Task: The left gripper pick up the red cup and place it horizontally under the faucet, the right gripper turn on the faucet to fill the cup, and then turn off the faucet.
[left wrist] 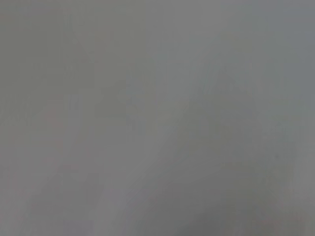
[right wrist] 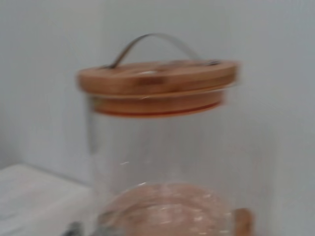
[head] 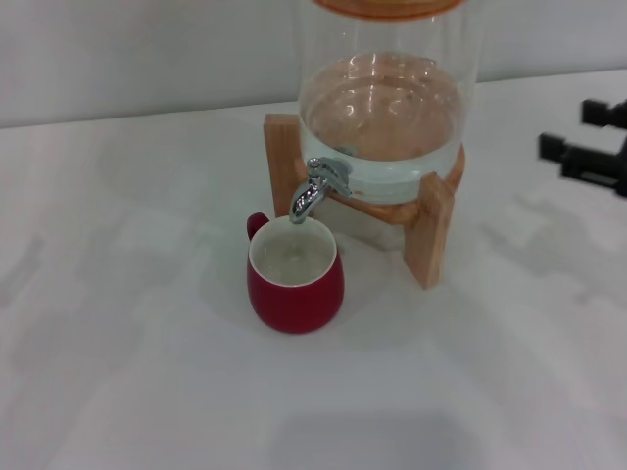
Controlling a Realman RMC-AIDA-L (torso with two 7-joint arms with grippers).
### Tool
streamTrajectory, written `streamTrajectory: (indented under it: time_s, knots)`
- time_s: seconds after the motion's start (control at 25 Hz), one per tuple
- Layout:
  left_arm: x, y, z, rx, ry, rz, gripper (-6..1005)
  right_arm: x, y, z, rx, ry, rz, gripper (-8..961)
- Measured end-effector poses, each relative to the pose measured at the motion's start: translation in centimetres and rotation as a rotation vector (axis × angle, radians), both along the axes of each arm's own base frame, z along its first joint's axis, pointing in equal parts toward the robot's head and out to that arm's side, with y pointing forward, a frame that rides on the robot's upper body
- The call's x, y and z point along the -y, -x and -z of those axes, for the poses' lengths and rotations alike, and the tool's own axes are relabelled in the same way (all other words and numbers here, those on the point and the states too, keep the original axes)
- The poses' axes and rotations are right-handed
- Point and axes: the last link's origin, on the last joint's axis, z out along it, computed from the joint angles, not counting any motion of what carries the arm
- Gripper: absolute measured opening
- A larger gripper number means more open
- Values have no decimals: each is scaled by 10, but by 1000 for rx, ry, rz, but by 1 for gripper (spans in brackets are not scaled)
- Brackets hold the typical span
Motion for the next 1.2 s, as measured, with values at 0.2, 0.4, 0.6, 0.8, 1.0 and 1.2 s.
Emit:
streamTrajectory:
  time_s: [0.2, 0.4, 0.6, 0.8, 1.0, 1.2]
  knots:
    - [7, 3, 0, 5, 10, 0, 856, 1, -34, -32, -76, -92, 50, 722]
    - [21, 13, -11, 77, -10, -39, 853, 5, -63, -53, -246, -139, 58, 722]
    - [24, 20, -9, 153, 43, -111, 853, 6, -84, -60, -333, -169, 81, 722]
    - [23, 19, -8, 117, 42, -100, 853, 5, -89, -59, -307, -171, 92, 722]
    - [23, 15, -5, 12, 22, -34, 853, 7, -98, -56, -237, -181, 101, 722]
    - [23, 14, -3, 14, 31, -27, 853, 8, -107, -53, -153, -204, 92, 722]
